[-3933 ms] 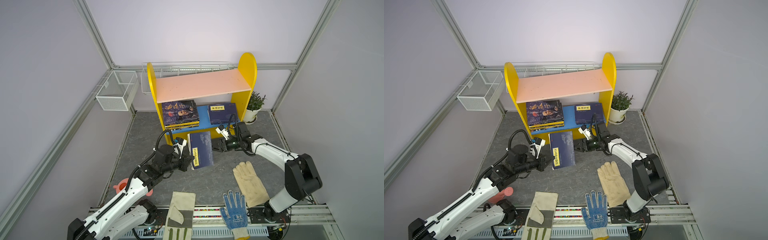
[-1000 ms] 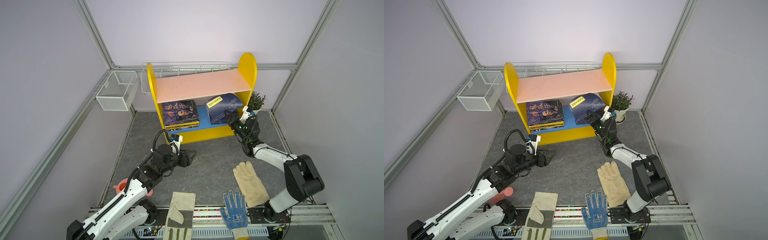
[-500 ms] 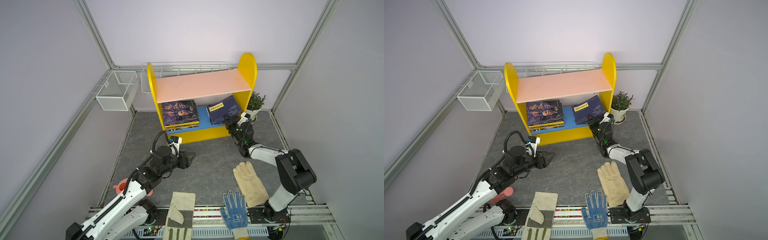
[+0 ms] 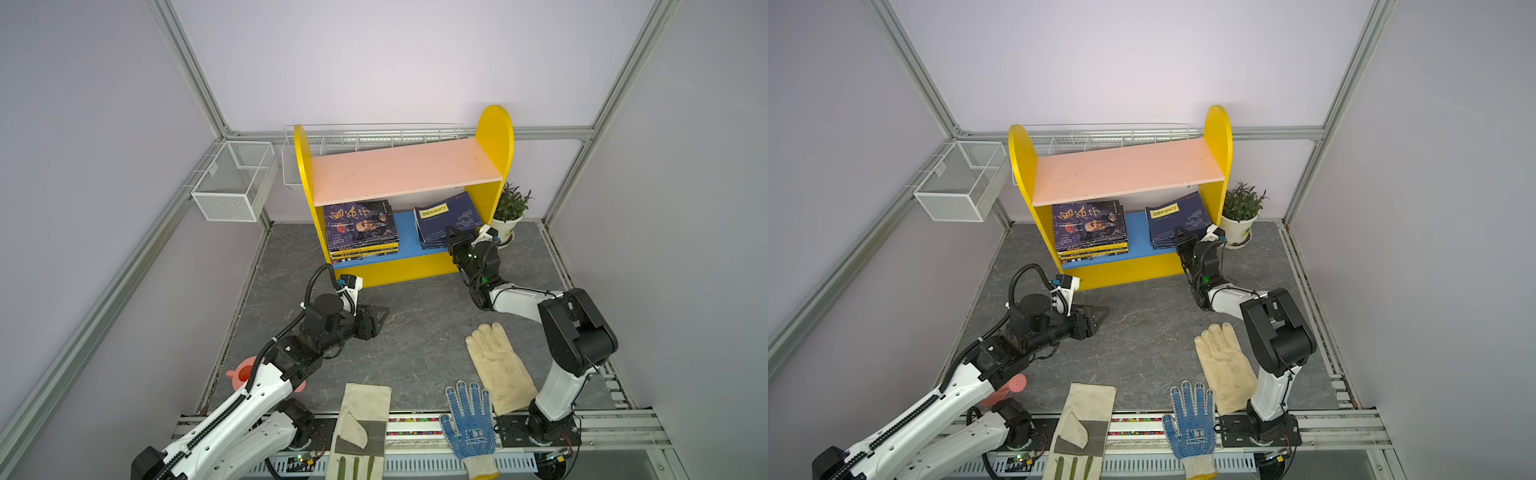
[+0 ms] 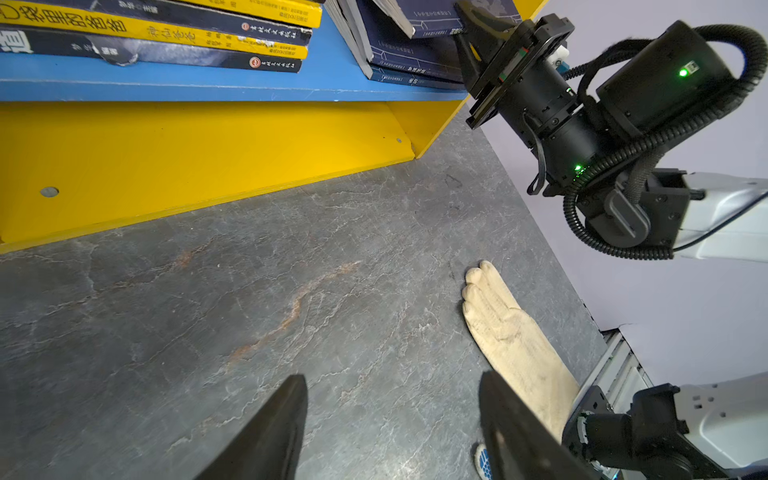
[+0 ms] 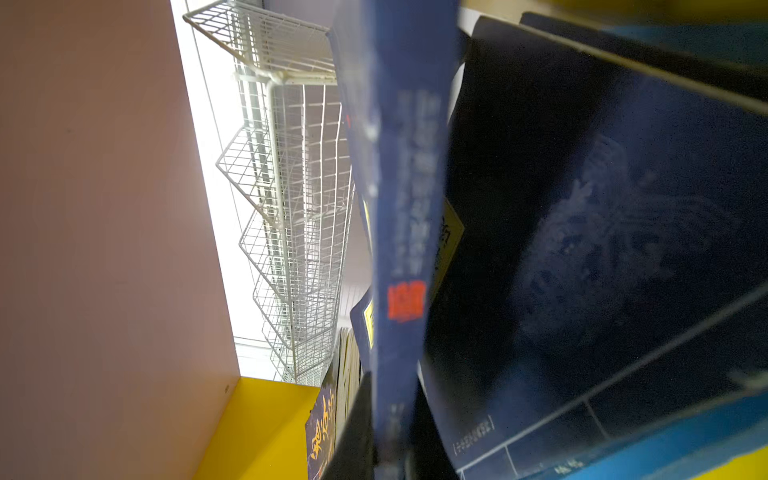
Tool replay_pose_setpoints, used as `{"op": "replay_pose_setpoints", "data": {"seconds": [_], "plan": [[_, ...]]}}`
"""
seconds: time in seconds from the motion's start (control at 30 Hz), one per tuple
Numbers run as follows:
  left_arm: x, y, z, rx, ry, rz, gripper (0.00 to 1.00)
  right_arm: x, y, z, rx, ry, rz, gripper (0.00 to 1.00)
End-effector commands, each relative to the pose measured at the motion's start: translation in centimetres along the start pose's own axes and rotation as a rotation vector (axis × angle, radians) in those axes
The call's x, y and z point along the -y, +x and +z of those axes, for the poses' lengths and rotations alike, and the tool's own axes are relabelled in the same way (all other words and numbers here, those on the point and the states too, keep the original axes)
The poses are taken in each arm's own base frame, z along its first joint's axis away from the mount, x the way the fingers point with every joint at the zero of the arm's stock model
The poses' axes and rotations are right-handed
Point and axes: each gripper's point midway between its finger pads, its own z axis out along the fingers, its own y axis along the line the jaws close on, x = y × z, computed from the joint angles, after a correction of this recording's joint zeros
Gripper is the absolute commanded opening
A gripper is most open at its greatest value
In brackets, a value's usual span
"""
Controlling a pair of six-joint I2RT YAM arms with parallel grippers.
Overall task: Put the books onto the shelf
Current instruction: 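Lower the blue book flat onto the stack and open the right gripper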
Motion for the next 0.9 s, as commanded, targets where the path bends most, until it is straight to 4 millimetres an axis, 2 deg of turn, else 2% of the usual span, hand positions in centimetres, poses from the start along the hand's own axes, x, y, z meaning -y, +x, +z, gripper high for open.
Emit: {"op": "replay_pose_setpoints", "data": {"seconds": [0.0, 0.03, 0.17, 0.27, 0.5, 0.7, 0.87], "plan": [[-0.5, 0.6, 0.0, -0.013, -0.017, 0.017, 0.66, -2.2, -0.8, 0.3, 0.047, -0.049, 0.056, 0.13], [-0.5, 0.7, 0.1, -0.017, -0.018, 0.016, 0.66, -2.0, -0.7, 0.3, 0.046, -0.036, 0.060, 0.19], [-0.4, 0.7, 0.2, -0.017, -0.014, 0.017, 0.66, -1.3, 0.0, 0.3, 0.022, 0.000, 0.105, 0.55], [-0.3, 0.7, 0.2, -0.021, -0.010, 0.019, 0.66, -1.1, 0.8, 0.5, -0.020, 0.026, 0.115, 0.66], [-0.2, 0.8, 0.3, -0.025, 0.002, 0.009, 0.66, -0.7, 2.1, 0.4, -0.118, 0.128, 0.090, 0.71], [0.0, 0.8, 0.2, -0.021, 0.013, -0.005, 0.66, 0.3, 1.8, -0.3, -0.144, 0.240, 0.056, 0.73], [-0.3, 0.9, 0.3, -0.018, 0.003, -0.010, 0.65, 1.0, 0.8, -1.0, -0.156, 0.339, -0.023, 0.74]]}}
